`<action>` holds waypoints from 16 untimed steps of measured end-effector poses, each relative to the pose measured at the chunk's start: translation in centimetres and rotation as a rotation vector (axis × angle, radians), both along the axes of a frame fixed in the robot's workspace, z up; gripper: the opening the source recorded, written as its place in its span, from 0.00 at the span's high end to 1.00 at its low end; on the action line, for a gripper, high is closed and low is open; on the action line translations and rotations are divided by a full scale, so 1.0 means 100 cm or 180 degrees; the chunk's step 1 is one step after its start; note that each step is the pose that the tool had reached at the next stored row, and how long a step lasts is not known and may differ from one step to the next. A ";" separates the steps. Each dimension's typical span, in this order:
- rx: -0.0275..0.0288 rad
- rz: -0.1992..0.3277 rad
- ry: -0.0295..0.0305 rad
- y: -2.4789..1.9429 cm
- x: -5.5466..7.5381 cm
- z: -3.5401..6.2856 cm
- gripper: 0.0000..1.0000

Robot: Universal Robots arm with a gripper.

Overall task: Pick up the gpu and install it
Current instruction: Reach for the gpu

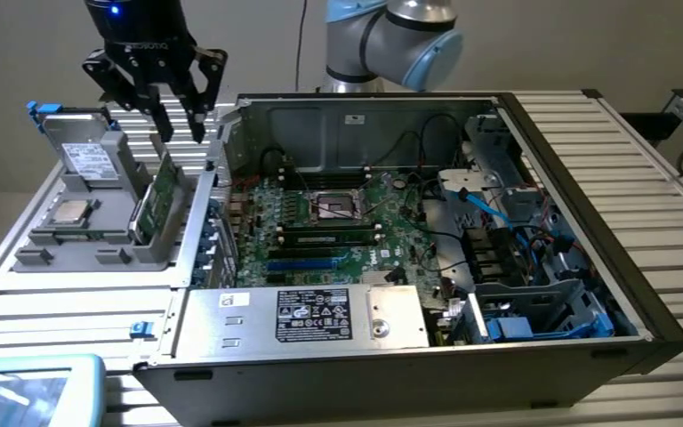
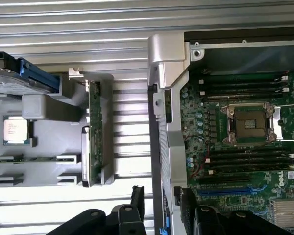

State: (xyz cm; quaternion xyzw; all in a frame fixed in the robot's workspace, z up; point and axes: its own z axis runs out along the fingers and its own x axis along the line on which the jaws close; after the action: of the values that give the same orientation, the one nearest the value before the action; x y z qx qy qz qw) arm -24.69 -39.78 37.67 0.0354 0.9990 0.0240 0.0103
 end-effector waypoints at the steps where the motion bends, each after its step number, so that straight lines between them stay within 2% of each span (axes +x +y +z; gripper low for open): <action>1: 0.0000 0.0000 0.0000 0.0004 -0.004 -0.0013 0.56; 10: 0.0000 0.0000 0.0000 0.0061 -0.045 -0.0145 0.56; 16: -0.0001 0.0000 0.0000 0.0160 -0.073 -0.0254 0.56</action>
State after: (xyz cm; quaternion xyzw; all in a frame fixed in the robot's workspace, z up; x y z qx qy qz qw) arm -31.97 -38.18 35.13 0.0354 0.9990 0.0239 0.0103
